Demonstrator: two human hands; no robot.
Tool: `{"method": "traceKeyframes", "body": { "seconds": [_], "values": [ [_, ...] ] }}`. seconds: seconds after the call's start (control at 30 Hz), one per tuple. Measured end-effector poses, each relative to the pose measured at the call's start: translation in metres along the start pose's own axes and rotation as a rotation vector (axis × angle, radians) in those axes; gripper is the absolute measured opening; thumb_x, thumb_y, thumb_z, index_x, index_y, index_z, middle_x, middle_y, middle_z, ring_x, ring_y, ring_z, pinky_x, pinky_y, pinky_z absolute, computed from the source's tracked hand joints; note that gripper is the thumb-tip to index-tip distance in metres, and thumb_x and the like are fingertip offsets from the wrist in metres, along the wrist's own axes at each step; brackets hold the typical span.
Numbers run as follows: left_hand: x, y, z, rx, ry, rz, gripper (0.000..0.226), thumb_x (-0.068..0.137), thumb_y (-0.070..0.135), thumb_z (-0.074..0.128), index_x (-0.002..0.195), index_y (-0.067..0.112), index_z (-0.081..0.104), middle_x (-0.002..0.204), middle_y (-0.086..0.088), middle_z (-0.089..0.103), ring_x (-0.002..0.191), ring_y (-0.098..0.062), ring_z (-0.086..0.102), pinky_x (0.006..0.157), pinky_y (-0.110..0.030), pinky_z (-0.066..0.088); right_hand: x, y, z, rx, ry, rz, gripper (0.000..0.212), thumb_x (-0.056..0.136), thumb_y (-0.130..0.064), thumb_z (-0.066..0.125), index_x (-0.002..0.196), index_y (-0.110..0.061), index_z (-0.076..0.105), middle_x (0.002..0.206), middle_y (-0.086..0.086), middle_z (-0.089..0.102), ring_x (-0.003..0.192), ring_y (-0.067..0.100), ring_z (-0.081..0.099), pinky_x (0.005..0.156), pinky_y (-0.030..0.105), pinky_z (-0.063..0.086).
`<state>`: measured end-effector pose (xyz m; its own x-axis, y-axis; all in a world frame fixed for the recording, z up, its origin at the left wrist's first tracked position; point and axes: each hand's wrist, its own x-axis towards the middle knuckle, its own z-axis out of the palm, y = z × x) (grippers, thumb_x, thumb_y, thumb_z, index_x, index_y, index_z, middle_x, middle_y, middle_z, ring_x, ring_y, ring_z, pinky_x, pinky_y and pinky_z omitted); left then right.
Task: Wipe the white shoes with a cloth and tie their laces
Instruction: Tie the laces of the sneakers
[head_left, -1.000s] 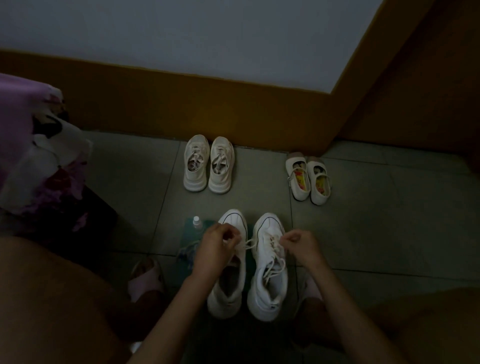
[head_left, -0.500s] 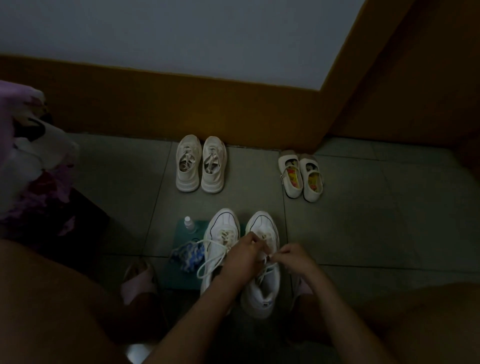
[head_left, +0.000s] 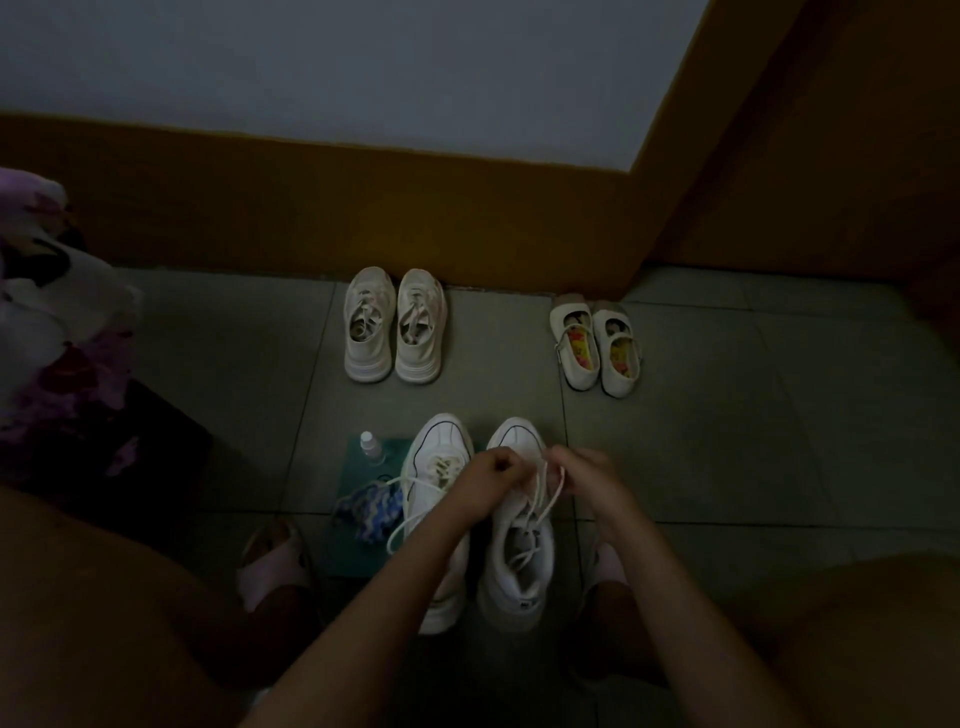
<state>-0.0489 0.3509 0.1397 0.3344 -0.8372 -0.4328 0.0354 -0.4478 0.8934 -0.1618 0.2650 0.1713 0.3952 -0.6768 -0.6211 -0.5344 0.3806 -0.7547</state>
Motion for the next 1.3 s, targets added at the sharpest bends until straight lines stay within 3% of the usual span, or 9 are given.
{"method": "traceKeyframes", "body": {
  "seconds": [0.23,0.33,0.43,0.53,0.67,0.83,1.03,1.17,1.3],
  "values": [
    [0.009,0.019,0.003,-0.524,0.079,-0.060,0.017,0.095,0.011,0.047,0.103,0.007,0.062,0.079,-0.003,0.061,0.070,-0.007,0.059,0.067,-0.015,0.050,0.004,-0.028,-0.008,0.079,0.049,-0.233,0.018,0.089,-0.019,0.058,0.076,-0.008,0.062,0.062,0.002,0.055,0.060,0.012,0.050,0.061,0.023,0.043],
    [0.013,0.026,0.003,-0.490,0.093,0.023,0.027,0.094,0.003,0.046,0.118,0.005,0.058,0.078,-0.002,0.061,0.059,-0.002,0.056,0.063,-0.013,0.047,0.008,-0.028,-0.008,-0.048,0.128,-0.354,0.019,0.089,-0.017,0.058,0.077,-0.003,0.064,0.070,0.007,0.060,0.064,0.011,0.053,0.055,0.014,0.041],
    [0.017,0.033,0.005,-0.357,0.087,0.115,0.036,0.094,0.001,0.046,0.128,0.012,0.052,0.076,-0.004,0.059,0.060,-0.004,0.053,0.063,-0.017,0.046,0.016,-0.022,-0.007,-0.200,0.183,-0.426,0.014,0.085,-0.029,0.062,0.077,-0.019,0.067,0.084,0.009,0.065,0.083,0.023,0.059,0.074,0.026,0.048],
    [0.021,0.036,0.007,-0.254,0.097,0.148,0.038,0.096,0.002,0.044,0.130,0.017,0.049,0.074,-0.004,0.055,0.054,0.003,0.053,0.059,-0.012,0.047,0.019,-0.018,-0.007,-0.386,0.259,-0.480,0.009,0.083,-0.035,0.065,0.082,-0.026,0.068,0.100,0.003,0.049,0.105,0.024,0.043,0.094,0.036,0.039],
    [0.022,0.032,0.008,0.022,0.019,0.151,0.023,0.095,0.007,0.048,0.113,-0.001,0.060,0.078,-0.008,0.056,0.051,0.006,0.054,0.054,-0.009,0.044,0.018,-0.020,-0.009,-0.415,0.304,-0.529,0.011,0.085,-0.027,0.066,0.086,-0.016,0.069,0.098,0.004,0.047,0.104,0.024,0.045,0.090,0.032,0.039],
    [0.018,0.022,0.010,0.161,0.007,0.166,0.009,0.088,0.016,0.062,0.084,0.008,0.063,0.067,0.001,0.055,0.057,-0.004,0.052,0.059,-0.022,0.043,0.017,-0.029,-0.005,-0.256,0.171,-0.555,0.006,0.086,-0.017,0.065,0.083,-0.012,0.066,0.096,0.012,0.051,0.083,0.020,0.058,0.068,0.016,0.042],
    [0.017,0.036,0.010,-0.053,-0.033,0.100,0.018,0.098,0.007,0.042,0.090,0.005,0.058,0.072,-0.002,0.060,0.042,0.003,0.053,0.043,-0.008,0.038,0.019,-0.026,-0.008,-0.163,0.262,-0.536,0.031,0.086,0.007,0.054,0.110,-0.012,0.056,0.114,0.000,0.047,0.092,0.012,0.058,0.067,0.011,0.048],
    [0.018,0.036,0.008,-0.166,-0.028,0.033,0.021,0.100,0.010,0.037,0.084,0.013,0.051,0.054,0.009,0.065,0.039,-0.001,0.056,0.038,-0.011,0.036,0.021,-0.012,-0.010,-0.093,0.139,-0.391,0.024,0.087,0.011,0.046,0.098,-0.006,0.058,0.095,0.007,0.061,0.080,0.012,0.059,0.063,0.010,0.046],
    [0.018,0.037,0.008,-0.148,-0.049,0.024,0.025,0.100,0.012,0.037,0.081,0.016,0.052,0.050,0.012,0.065,0.041,0.000,0.057,0.039,-0.010,0.039,0.025,0.004,-0.008,-0.038,0.158,-0.324,0.023,0.088,0.007,0.049,0.106,-0.006,0.056,0.110,0.012,0.061,0.098,0.021,0.061,0.065,0.010,0.046]
  ]
}}
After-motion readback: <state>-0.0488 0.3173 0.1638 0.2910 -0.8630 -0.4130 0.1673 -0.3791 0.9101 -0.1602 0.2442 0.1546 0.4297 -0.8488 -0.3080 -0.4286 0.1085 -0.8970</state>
